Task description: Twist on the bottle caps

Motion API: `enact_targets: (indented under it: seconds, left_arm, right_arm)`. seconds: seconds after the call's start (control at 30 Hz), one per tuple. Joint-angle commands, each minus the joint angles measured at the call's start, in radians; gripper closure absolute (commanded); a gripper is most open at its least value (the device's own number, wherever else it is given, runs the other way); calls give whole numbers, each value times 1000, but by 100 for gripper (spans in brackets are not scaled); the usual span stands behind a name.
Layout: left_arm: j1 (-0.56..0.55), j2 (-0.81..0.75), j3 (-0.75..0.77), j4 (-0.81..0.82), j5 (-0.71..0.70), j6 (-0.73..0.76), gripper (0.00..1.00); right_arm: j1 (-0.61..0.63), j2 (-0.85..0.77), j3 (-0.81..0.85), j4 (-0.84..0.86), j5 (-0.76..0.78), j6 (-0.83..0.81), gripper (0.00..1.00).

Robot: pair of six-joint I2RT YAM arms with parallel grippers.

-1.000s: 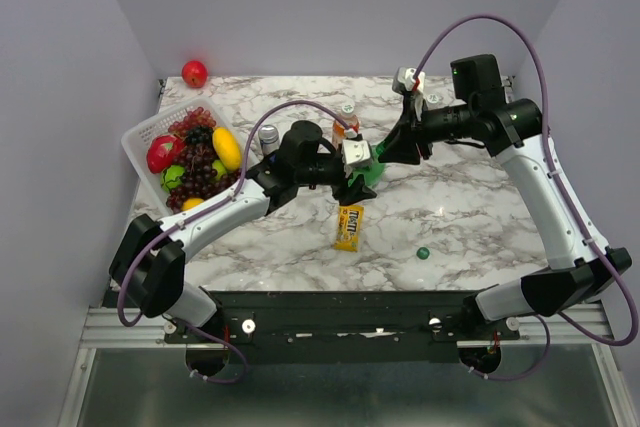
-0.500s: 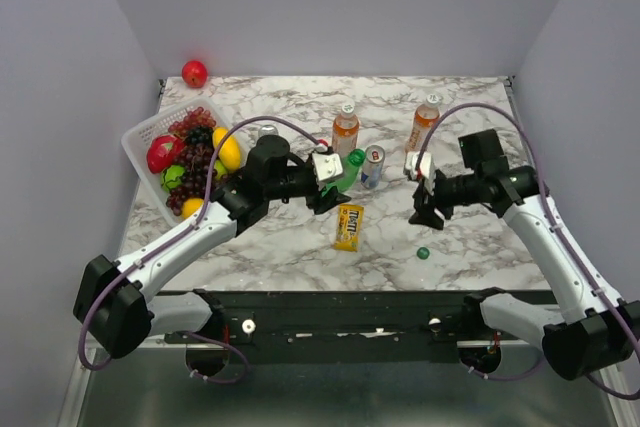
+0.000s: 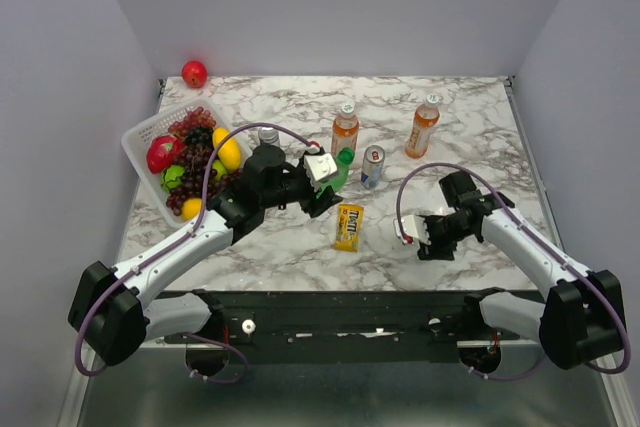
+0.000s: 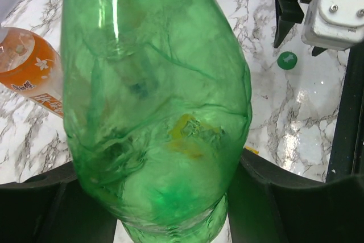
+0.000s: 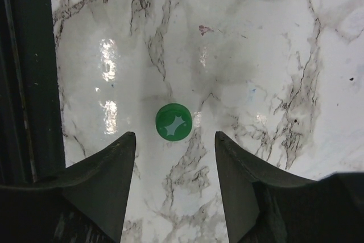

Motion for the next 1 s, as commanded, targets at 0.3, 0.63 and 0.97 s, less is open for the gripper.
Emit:
enact_targets:
  seconds: [0.3, 0.63, 0.97]
  left_arm:
    - [-7, -20, -9, 44, -34, -29, 100]
    - [-7, -11, -9, 39, -35, -24, 100]
    - [-7, -4, -9, 32, -32, -17, 100]
  right_arm:
    - [3, 86, -50, 115, 72, -111, 44]
    - [30, 112, -64, 101, 40, -116, 48]
    - [40, 152, -62, 127, 44, -91, 60]
